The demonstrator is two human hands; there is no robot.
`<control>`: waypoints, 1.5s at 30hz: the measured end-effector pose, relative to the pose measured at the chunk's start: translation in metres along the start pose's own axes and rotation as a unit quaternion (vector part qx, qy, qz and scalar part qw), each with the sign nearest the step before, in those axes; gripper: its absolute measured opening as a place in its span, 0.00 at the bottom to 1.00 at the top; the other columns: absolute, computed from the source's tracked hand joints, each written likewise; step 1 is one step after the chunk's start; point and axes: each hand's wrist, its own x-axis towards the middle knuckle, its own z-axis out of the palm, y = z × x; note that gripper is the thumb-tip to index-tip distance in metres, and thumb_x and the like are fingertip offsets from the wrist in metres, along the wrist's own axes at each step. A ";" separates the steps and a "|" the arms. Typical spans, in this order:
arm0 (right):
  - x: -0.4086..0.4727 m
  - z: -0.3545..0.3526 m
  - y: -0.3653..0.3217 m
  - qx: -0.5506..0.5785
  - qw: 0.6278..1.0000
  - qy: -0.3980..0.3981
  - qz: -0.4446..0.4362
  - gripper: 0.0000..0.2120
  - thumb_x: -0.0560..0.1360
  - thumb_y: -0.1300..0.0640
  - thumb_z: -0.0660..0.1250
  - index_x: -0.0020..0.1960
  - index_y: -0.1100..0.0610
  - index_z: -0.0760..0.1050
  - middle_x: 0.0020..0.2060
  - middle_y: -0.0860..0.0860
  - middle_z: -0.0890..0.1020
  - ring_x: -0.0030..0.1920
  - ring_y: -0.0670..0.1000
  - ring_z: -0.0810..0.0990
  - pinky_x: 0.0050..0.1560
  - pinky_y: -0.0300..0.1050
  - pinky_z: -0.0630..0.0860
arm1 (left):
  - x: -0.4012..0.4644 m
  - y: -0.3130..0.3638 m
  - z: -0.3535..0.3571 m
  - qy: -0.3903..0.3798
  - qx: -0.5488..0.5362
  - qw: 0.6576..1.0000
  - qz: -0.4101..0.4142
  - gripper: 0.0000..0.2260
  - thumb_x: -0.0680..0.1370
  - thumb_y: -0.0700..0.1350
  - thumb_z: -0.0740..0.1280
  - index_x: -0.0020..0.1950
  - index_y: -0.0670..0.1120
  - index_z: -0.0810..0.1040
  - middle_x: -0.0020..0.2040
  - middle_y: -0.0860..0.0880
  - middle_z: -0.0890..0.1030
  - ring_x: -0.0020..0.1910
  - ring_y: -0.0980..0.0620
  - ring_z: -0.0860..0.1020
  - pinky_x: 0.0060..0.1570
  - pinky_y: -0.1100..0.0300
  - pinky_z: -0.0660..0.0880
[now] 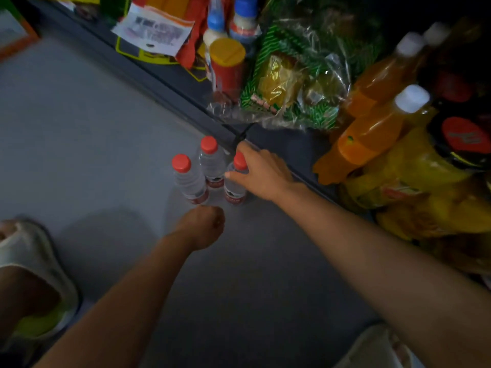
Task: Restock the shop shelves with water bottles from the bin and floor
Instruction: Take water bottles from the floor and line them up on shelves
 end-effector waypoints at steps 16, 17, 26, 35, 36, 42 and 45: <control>-0.052 -0.121 -0.031 0.023 0.998 0.021 -0.052 0.11 0.71 0.50 0.69 0.41 0.54 0.70 0.32 0.49 0.74 0.35 0.53 0.73 0.35 0.52 0.70 | -0.060 0.030 -0.083 0.136 0.005 0.990 0.024 0.07 0.77 0.45 0.63 0.51 0.46 0.79 0.53 0.43 0.81 0.54 0.40 0.78 0.50 0.55 0.74; -0.057 -0.137 -0.037 0.018 0.998 0.029 -0.057 0.10 0.70 0.50 0.69 0.41 0.55 0.71 0.32 0.48 0.73 0.35 0.54 0.74 0.36 0.52 0.71 | -0.065 0.037 -0.093 0.145 0.005 0.989 0.036 0.07 0.77 0.45 0.63 0.50 0.46 0.79 0.52 0.43 0.81 0.53 0.40 0.78 0.50 0.55 0.75; -0.110 -0.270 -0.087 -0.024 0.989 0.128 -0.067 0.10 0.69 0.50 0.69 0.39 0.56 0.72 0.33 0.51 0.77 0.37 0.55 0.75 0.38 0.52 0.73 | -0.127 0.117 -0.191 0.257 0.048 0.953 0.154 0.04 0.76 0.45 0.64 0.42 0.50 0.76 0.45 0.45 0.80 0.47 0.40 0.78 0.46 0.47 0.76; -0.150 -0.414 -0.122 -0.033 0.966 0.246 -0.075 0.10 0.70 0.54 0.68 0.38 0.61 0.73 0.33 0.55 0.76 0.33 0.51 0.72 0.36 0.49 0.71 | -0.170 0.199 -0.291 0.346 0.062 0.906 0.235 0.03 0.76 0.46 0.65 0.45 0.52 0.78 0.41 0.52 0.80 0.44 0.47 0.79 0.42 0.56 0.74; -0.151 -0.431 -0.124 -0.040 0.960 0.265 -0.076 0.10 0.70 0.54 0.68 0.37 0.60 0.72 0.31 0.54 0.75 0.33 0.50 0.71 0.35 0.47 0.69 | -0.173 0.208 -0.300 0.354 0.064 0.900 0.245 0.03 0.76 0.46 0.65 0.45 0.52 0.78 0.39 0.52 0.79 0.43 0.48 0.79 0.40 0.58 0.72; -0.146 -0.513 -0.122 -0.124 0.934 0.332 -0.051 0.09 0.70 0.51 0.66 0.41 0.58 0.77 0.34 0.51 0.78 0.36 0.51 0.75 0.38 0.46 0.72 | -0.176 0.249 -0.333 0.378 0.067 0.880 0.281 0.07 0.79 0.47 0.65 0.53 0.48 0.80 0.42 0.51 0.79 0.43 0.49 0.77 0.44 0.56 0.74; -0.135 -0.535 -0.114 -0.157 0.930 0.330 -0.031 0.08 0.70 0.49 0.66 0.39 0.54 0.74 0.34 0.49 0.77 0.38 0.53 0.76 0.41 0.49 0.73 | -0.169 0.262 -0.341 0.378 0.074 0.878 0.283 0.06 0.78 0.47 0.65 0.51 0.48 0.80 0.45 0.49 0.81 0.45 0.48 0.78 0.48 0.52 0.76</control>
